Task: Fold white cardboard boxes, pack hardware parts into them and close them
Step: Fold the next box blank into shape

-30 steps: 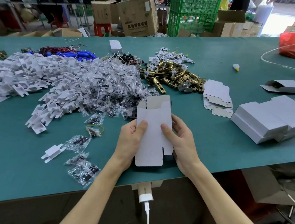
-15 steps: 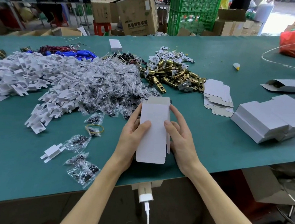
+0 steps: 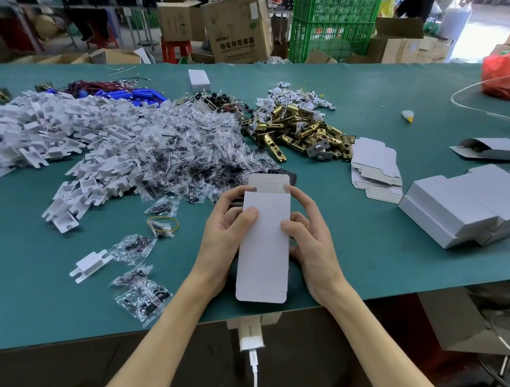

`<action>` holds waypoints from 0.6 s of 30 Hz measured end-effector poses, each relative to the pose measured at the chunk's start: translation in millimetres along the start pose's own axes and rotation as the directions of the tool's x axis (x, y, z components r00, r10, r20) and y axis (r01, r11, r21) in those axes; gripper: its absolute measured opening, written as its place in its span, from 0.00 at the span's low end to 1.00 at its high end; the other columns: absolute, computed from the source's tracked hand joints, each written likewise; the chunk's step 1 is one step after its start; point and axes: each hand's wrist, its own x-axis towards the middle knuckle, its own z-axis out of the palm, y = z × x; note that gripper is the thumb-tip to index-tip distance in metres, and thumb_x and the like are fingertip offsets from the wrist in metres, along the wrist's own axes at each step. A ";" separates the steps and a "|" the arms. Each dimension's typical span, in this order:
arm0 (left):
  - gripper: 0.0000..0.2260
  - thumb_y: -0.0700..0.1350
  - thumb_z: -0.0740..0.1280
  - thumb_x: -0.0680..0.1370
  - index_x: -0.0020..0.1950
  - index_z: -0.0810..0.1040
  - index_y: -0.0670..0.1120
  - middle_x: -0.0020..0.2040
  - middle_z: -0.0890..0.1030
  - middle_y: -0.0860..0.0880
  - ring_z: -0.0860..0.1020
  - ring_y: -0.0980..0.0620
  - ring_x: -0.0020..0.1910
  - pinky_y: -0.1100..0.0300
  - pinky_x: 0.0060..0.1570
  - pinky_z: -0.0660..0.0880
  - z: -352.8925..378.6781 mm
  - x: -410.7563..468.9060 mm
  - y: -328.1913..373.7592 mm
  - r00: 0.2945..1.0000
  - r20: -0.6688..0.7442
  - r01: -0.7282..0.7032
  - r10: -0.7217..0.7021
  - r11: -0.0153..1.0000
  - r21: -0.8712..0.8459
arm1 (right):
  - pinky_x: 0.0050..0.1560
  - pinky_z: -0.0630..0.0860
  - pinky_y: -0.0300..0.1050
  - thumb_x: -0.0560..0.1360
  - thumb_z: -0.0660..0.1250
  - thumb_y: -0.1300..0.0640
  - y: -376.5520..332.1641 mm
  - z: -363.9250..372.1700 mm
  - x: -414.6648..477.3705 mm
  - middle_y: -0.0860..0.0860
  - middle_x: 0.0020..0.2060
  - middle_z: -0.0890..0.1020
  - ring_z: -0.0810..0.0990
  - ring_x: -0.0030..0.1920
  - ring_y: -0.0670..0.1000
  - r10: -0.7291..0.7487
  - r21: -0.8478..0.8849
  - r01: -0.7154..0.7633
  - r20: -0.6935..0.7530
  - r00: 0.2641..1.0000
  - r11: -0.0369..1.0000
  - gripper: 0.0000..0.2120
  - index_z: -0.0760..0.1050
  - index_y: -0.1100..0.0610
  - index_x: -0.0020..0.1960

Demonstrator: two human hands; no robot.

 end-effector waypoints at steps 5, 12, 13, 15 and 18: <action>0.06 0.46 0.70 0.80 0.55 0.80 0.48 0.46 0.85 0.47 0.81 0.47 0.44 0.48 0.42 0.80 -1.8 0.5 -2.6 0.999 -0.050 -0.012 0.015 0.998 0.066 | 0.48 0.80 0.58 0.77 0.68 0.49 -0.1 2.1 -1.4 0.57 0.48 0.81 0.81 0.48 0.53 0.023 -0.041 -0.024 -0.018 1.000 0.999 0.13 0.77 0.45 0.62; 0.05 0.43 0.71 0.82 0.51 0.84 0.42 0.46 0.85 0.44 0.80 0.48 0.43 0.49 0.45 0.77 -2.3 1.0 -4.9 0.997 -0.074 0.022 -0.014 0.995 0.100 | 0.39 0.76 0.70 0.78 0.69 0.51 0.1 2.0 -3.6 0.53 0.40 0.80 0.77 0.39 0.58 0.015 -0.069 -0.023 -0.112 0.994 0.997 0.12 0.77 0.61 0.50; 0.04 0.42 0.71 0.82 0.51 0.85 0.43 0.47 0.86 0.45 0.80 0.49 0.43 0.49 0.45 0.77 -2.4 1.1 -5.0 0.998 -0.067 0.009 0.000 0.993 0.120 | 0.38 0.76 0.68 0.78 0.68 0.52 0.3 2.0 -3.7 0.53 0.39 0.79 0.77 0.38 0.57 0.003 -0.079 -0.013 -0.116 0.993 0.997 0.12 0.77 0.62 0.49; 0.04 0.40 0.70 0.82 0.51 0.85 0.46 0.48 0.86 0.46 0.80 0.50 0.44 0.48 0.46 0.76 -2.9 0.9 -5.1 0.998 -0.055 -0.024 0.033 0.988 0.152 | 0.38 0.75 0.62 0.78 0.68 0.55 0.6 1.8 -3.5 0.53 0.38 0.79 0.76 0.37 0.57 -0.012 -0.090 0.001 -0.116 0.993 0.996 0.10 0.76 0.62 0.48; 0.06 0.40 0.70 0.81 0.56 0.83 0.49 0.46 0.84 0.49 0.79 0.49 0.45 0.47 0.47 0.76 -3.9 0.9 -5.9 0.996 -0.014 -0.081 0.084 0.984 0.160 | 0.36 0.75 0.54 0.80 0.68 0.60 0.7 0.4 -3.3 0.51 0.43 0.80 0.77 0.39 0.53 -0.052 -0.101 0.042 -0.103 0.993 0.994 0.02 0.76 0.58 0.51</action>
